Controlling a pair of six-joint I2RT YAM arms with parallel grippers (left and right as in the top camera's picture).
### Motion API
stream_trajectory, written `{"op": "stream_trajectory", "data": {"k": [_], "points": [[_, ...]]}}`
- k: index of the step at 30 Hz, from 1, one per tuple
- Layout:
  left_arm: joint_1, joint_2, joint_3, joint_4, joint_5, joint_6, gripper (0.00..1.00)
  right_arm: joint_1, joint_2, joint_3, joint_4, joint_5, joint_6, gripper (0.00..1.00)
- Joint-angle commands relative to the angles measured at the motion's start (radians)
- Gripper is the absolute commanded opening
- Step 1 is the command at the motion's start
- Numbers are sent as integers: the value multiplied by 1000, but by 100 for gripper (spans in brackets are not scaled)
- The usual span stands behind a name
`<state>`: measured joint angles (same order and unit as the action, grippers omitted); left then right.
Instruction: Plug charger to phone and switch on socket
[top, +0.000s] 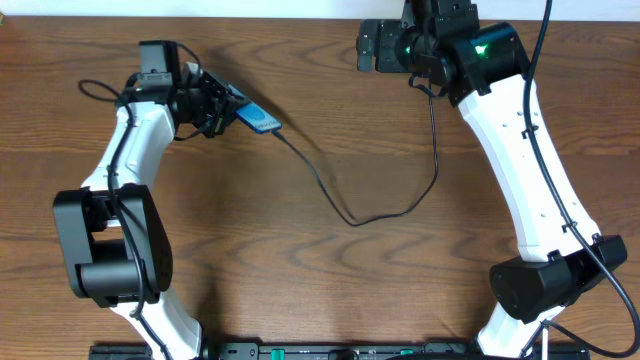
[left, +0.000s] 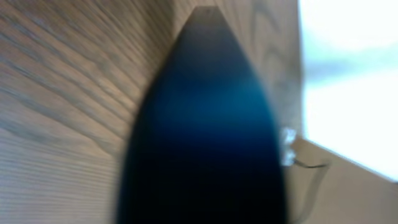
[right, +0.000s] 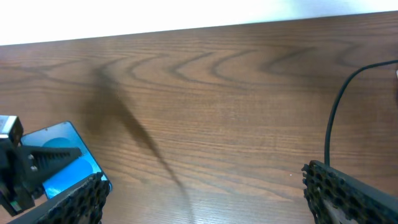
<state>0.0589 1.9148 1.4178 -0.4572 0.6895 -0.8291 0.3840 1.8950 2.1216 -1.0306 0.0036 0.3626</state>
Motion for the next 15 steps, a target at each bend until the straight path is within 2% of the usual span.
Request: {"op": "stream_trajectory", "data": {"k": [1,6,15], "points": [[-23,-32,43,-29,-77,190,7,5,-16,14,5,5,-5,99],[-39,-32,43,-42,-69,301,7,5,-16,13,6,5,-6,99],[-72,-31,43,-111,-26,578,7,5,-16,13,7,5,-6,99]]}}
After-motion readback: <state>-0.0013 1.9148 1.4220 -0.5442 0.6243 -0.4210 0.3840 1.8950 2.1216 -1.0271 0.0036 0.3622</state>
